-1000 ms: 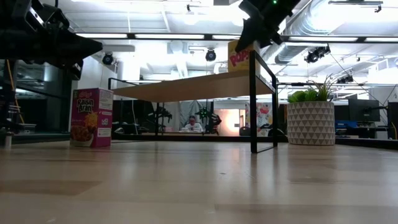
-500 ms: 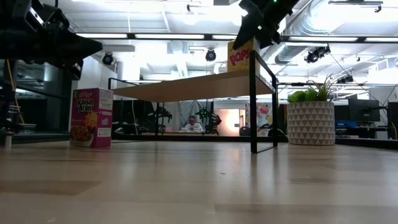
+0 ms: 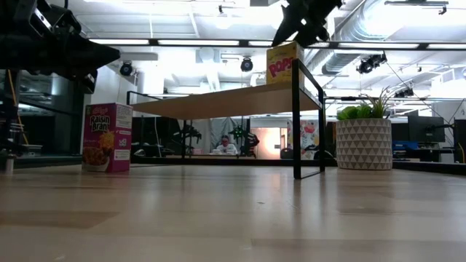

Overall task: Stack cereal on shelf
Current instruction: Put the yellow cereal box aligned with the other yellow cereal box on the shelf

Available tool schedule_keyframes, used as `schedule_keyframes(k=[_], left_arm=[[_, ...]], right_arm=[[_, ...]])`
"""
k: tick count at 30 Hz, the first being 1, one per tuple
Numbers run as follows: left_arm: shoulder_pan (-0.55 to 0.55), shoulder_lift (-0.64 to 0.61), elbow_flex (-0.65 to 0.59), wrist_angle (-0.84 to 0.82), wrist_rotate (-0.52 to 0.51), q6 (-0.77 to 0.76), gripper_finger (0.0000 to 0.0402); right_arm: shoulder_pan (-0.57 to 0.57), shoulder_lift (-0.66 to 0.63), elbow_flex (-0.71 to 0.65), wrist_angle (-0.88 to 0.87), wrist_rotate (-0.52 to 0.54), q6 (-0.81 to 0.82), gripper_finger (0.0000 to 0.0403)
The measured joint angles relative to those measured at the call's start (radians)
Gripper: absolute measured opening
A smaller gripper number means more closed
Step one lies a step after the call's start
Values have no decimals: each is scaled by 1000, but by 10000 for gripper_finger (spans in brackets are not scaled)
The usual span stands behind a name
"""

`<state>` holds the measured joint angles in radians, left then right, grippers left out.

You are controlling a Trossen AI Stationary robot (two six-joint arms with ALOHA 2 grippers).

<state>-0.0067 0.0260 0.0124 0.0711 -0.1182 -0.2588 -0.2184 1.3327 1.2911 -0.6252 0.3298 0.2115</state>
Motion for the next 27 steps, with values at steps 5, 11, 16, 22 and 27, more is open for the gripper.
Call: schedule_keyframes(k=[5, 11, 16, 22, 27], left_arm=[[0, 0, 0, 0, 0, 0, 3], [0, 0, 0, 0, 0, 0, 3], [0, 0, 0, 0, 0, 0, 3], [0, 0, 0, 0, 0, 0, 3], [0, 0, 0, 0, 0, 0, 3]], right_arm=[[0, 0, 57, 0, 0, -16, 287], [25, -1, 123, 2, -2, -57, 287], [101, -29, 112, -34, -21, -91, 287], [252, -116, 29, -71, 26, -42, 287], [387, -253, -171, -44, 181, 80, 287]])
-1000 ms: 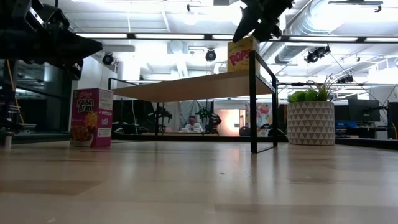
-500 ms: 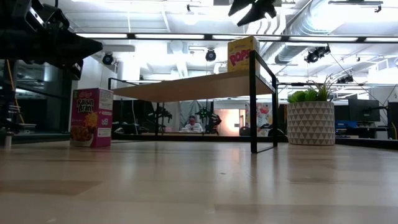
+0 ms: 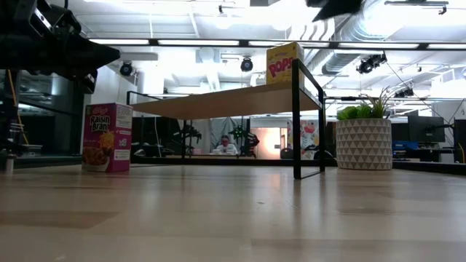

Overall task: Stack cereal on shelf
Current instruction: Put the yellow cereal box aligned with the other yellow cereal box on the shelf

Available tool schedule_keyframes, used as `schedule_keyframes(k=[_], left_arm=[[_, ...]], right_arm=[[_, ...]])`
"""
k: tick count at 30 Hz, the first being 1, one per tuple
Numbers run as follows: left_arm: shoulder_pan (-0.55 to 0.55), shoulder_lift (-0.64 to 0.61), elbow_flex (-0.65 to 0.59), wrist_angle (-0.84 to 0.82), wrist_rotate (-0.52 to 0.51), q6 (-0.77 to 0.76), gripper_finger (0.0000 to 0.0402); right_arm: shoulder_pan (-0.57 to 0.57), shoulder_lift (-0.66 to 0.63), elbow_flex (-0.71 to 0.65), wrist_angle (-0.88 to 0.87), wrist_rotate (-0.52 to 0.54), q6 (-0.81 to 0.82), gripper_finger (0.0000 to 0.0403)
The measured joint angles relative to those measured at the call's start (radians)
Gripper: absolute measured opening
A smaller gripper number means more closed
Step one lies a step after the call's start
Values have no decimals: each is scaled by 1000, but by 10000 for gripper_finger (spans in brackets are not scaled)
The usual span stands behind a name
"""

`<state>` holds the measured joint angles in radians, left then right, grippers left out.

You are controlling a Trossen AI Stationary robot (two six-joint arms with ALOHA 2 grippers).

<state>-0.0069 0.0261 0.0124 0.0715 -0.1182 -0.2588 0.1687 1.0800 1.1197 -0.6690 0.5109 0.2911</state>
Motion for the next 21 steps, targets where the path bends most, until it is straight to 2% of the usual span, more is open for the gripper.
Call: schedule_keyframes(k=[3, 6, 11, 15, 17, 21], left_arm=[[0, 0, 0, 0, 0, 0, 3], [0, 0, 0, 0, 0, 0, 3], [0, 0, 0, 0, 0, 0, 3], [0, 0, 0, 0, 0, 0, 3], [0, 0, 0, 1, 0, 0, 3], [0, 0, 0, 5, 0, 0, 3]], right_arm=[[73, -98, -159, 102, 73, 72, 287], [134, -178, -320, 316, 91, 73, 287], [186, -216, -574, 904, 72, -167, 287], [184, -195, -697, 1295, 5, -344, 287], [183, -191, -714, 1393, -24, -405, 287], [183, -191, -714, 1423, -41, -428, 287]])
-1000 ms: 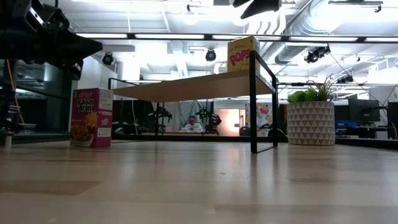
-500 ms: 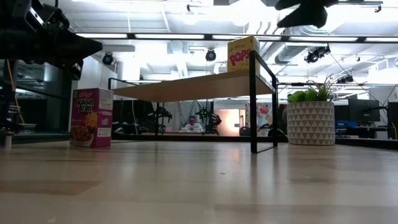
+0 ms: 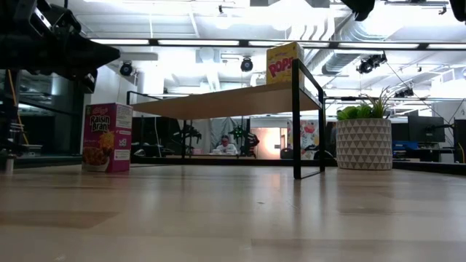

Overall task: Stack cereal on shelf
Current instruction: Put the yellow cereal box aligned with the other yellow cereal box on the shelf

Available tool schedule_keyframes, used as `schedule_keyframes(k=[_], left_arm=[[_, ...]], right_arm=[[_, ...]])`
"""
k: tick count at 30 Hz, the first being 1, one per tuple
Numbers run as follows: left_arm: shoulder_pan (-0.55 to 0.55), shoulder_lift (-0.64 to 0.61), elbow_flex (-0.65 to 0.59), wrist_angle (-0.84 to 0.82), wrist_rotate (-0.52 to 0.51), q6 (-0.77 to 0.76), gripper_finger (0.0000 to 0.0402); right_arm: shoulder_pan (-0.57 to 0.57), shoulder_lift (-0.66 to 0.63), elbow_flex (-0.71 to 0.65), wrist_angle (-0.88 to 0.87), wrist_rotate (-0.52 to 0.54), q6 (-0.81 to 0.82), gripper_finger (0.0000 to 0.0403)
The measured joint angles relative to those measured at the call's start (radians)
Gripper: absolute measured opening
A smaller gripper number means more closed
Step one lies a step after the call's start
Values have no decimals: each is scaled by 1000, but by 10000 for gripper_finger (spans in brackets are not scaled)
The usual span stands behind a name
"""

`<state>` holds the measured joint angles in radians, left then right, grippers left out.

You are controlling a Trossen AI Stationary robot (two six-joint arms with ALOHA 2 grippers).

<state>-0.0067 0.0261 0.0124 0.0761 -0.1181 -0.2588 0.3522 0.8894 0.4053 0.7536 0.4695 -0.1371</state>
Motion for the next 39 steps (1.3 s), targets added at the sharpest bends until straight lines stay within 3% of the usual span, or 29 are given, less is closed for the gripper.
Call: schedule_keyframes(k=[8, 11, 15, 23, 27, 35, 39], left_arm=[[0, 0, 0, 53, -22, -41, 3], [-1, 0, 0, 137, 24, -90, 12], [-2, 0, 1, 244, 93, -88, 56], [-2, 0, 1, 275, 65, -54, 195], [-2, 1, 1, 284, 62, -54, 243], [-2, 40, 4, 344, 88, -75, 270], [-11, 117, 96, 312, 126, -74, 271]], right_arm=[[-8, 0, 0, -2, 1, 0, 287], [-13, 0, 0, -2, 1, 0, 287], [-14, 0, 0, -3, 1, 1, 287], [-14, 0, 0, -4, 1, 1, 287], [-14, 0, 0, -4, 2, 1, 287], [-14, 1, 0, -4, 3, 1, 287], [-14, 1, 0, -4, 3, 1, 287]])
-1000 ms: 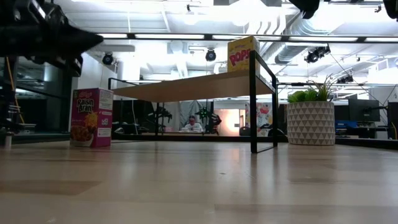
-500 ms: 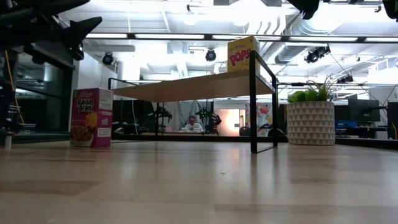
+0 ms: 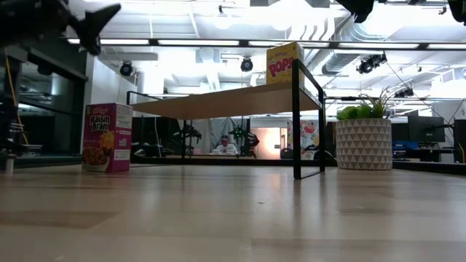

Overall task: Stack cereal on shelf
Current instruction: Put the yellow cereal box aligned with the other yellow cereal box on the shelf

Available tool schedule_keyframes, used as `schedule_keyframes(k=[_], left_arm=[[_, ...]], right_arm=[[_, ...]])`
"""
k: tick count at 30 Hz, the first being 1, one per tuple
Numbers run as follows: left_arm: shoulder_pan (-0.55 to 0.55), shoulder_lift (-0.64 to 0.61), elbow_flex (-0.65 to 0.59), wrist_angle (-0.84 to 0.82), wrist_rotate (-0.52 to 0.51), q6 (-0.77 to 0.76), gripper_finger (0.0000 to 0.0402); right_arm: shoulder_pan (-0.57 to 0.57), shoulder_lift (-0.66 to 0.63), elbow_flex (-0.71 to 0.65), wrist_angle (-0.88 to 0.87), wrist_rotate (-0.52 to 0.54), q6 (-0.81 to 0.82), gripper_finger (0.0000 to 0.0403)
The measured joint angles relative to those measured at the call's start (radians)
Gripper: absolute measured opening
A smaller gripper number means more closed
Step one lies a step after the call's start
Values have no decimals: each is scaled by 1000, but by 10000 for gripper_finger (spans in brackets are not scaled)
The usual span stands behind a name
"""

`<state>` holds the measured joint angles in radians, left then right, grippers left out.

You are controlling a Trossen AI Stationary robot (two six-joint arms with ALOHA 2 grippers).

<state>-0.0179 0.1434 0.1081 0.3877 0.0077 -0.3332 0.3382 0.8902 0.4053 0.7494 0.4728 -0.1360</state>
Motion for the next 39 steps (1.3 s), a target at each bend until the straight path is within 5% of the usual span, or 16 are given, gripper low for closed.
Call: schedule_keyframes(k=[8, 17, 28, 39], left_arm=[[-86, 333, 360, -431, -71, 61, 271], [-293, 686, 690, -1058, -188, -350, 271], [-608, 997, 877, -1377, -229, -914, 271], [-808, 1308, 1136, -1449, -301, -1100, 271]], right_arm=[[0, 0, 0, -16, 0, 0, 287], [0, 0, -1, -60, 0, 8, 287], [0, 0, -1, -86, 0, 50, 287], [0, 0, -1, -98, -1, 74, 287]])
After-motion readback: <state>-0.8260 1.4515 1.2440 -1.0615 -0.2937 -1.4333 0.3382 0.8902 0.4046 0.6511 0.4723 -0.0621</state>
